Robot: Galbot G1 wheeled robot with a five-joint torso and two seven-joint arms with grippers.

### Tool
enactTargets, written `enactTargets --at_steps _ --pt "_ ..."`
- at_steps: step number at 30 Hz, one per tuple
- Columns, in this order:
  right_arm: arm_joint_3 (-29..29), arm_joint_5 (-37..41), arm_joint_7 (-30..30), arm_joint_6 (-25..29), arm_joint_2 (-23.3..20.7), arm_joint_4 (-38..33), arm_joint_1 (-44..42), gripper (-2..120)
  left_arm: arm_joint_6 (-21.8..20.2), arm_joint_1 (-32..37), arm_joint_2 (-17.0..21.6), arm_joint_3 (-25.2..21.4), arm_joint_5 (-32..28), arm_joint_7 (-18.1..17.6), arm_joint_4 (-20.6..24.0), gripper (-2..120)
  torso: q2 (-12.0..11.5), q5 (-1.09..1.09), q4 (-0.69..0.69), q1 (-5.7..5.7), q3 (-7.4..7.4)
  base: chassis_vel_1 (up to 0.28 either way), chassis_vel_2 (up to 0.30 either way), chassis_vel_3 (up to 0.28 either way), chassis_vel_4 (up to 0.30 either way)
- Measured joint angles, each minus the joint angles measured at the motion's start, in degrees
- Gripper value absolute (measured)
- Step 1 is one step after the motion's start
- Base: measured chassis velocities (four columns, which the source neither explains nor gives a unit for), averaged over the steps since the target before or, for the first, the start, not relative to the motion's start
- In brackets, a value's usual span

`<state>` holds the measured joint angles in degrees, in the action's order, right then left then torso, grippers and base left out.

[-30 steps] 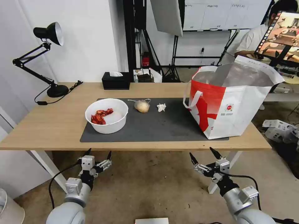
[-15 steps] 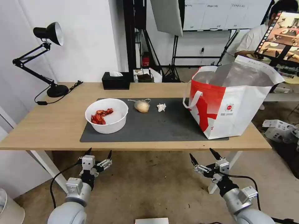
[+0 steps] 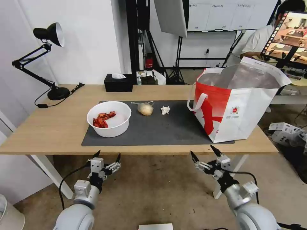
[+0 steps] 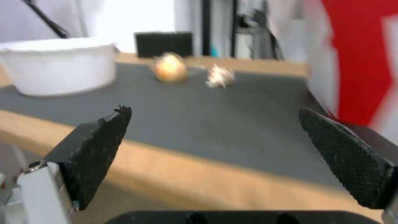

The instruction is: Pick up the trash from the table and place it into the takeout bag.

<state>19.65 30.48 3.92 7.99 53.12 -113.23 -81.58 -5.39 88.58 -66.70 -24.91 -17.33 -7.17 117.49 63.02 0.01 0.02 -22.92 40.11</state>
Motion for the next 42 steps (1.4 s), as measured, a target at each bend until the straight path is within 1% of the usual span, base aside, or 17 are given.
enactTargets --at_steps 2,5,6,8,11,13,14,15,17,18,22,24,26,29,30,32,42 --pt "-1.34 0.88 0.32 -0.06 -0.99 0.73 2.1 100 -0.15 -0.05 0.0 -0.16 0.0 -0.05 0.09 100 0.0 -0.01 -0.01 -0.01 0.0 0.0 0.0 0.0 0.0" --pt "-7.55 3.29 1.05 -0.3 -4.17 4.31 10.7 100 -0.23 0.07 0.0 -0.65 -0.15 -0.06 0.49 100 0.0 0.02 -0.02 0.0 0.0 0.0 0.0 0.0 0.0" --pt "-7.55 3.29 1.05 -0.3 -4.17 4.31 10.7 100 -0.23 0.07 0.0 -0.65 -0.15 -0.06 0.49 100 0.0 0.02 -0.02 0.0 0.0 0.0 0.0 0.0 0.0" --pt "-12.64 4.88 1.03 -0.81 -5.64 7.31 17.92 100 -0.21 0.57 -0.11 -1.13 -0.28 -0.06 0.88 100 -0.01 -0.01 -0.03 0.0 0.0 0.0 0.0 0.0 0.0" --pt "-16.64 6.98 0.13 -2.02 -6.01 9.67 23.64 100 0.02 0.91 -0.2 -1.46 -0.3 -0.07 1.01 100 0.0 0.0 -0.01 -0.01 0.0 0.0 0.0 0.0 0.0" --pt "-21.88 9.66 -1.76 -4.59 -5.33 12.9 30.21 100 0.29 1.18 -0.4 -1.92 -0.28 -0.09 1.07 100 0.0 -0.03 0.0 -0.01 0.01 0.0 0.0 0.0 0.0" --pt "-21.88 9.66 -1.76 -4.59 -5.33 12.9 30.21 100 0.29 1.18 -0.4 -1.92 -0.28 -0.09 1.07 100 0.0 -0.03 0.0 -0.01 0.01 0.0 0.0 0.0 0.0" --pt "-23.81 10.12 -2.71 -5.54 -4.74 14.48 32.47 100 0.3 1.25 -0.48 -2.13 -0.27 -0.1 1.17 100 -0.01 0.02 -0.01 -0.01 0.01 0.0 0.0 0.0 0.0" --pt "-28.47 11.68 -6.11 -8.38 -2.86 18.67 38.66 100 0.34 1.5 -0.54 -2.45 -0.26 -0.19 1.52 100 0.0 -0.03 -0.03 -0.01 0.0 0.0 0.0 0.0 0.0" --pt "-28.47 11.68 -6.11 -8.38 -2.86 18.67 38.66 100 0.34 1.5 -0.54 -2.45 -0.26 -0.19 1.52 100 0.0 -0.03 -0.03 -0.01 0.0 0.0 0.0 0.0 0.0" --pt "-33.22 15.45 -10.7 -11.25 0.69 23.61 46.86 100 0.37 1.83 -0.48 -3.05 -0.34 -0.17 1.99 100 -0.01 -0.02 0.0 -0.01 0.0 0.0 0.0 0.0 0.0" --pt "-36.0 16.1 -14.07 -13.51 4.08 27.62 51.93 100 0.44 1.92 -0.4 -3.47 -0.44 -0.24 2.05 100 -0.01 0.0 -0.02 -0.01 0.01 0.0 0.0 0.0 0.0" --pt "-36.61 16.13 -15.51 -14.15 5.32 28.97 53.56 100 0.47 2.02 -0.39 -3.52 -0.45 -0.21 2.14 100 0.0 -0.01 0.0 -0.02 0.01 0.0 0.0 0.0 0.0" --pt "-38.29 16.13 -21.3 -17.56 9.78 33.77 57.88 100 0.52 2.42 -0.47 -3.53 -0.44 -0.22 2.33 100 -0.01 0.01 0.0 -0.01 0.0 0.0 0.0 0.0 0.0" --pt "-38.29 16.13 -21.3 -17.56 9.78 33.77 57.88 100 0.52 2.42 -0.47 -3.53 -0.44 -0.22 2.33 100 -0.01 0.01 0.0 -0.01 0.0 0.0 0.0 0.0 0.0" --pt "-38.95 17.18 -24.92 -21.61 12.35 36.86 60.46 100 0.8 2.53 -0.57 -3.52 -0.41 -0.19 2.28 100 -0.01 -0.04 -0.01 -0.01 0.0 0.0 0.0 0.0 0.0" --pt "-40.42 21.74 -32.3 -28.34 19.06 46.35 67.26 100 1.86 2.94 0.44 -3.24 -0.33 -0.01 1.77 100 0.0 -0.02 -0.01 -0.01 0.0 0.0 0.0 0.0 0.0"
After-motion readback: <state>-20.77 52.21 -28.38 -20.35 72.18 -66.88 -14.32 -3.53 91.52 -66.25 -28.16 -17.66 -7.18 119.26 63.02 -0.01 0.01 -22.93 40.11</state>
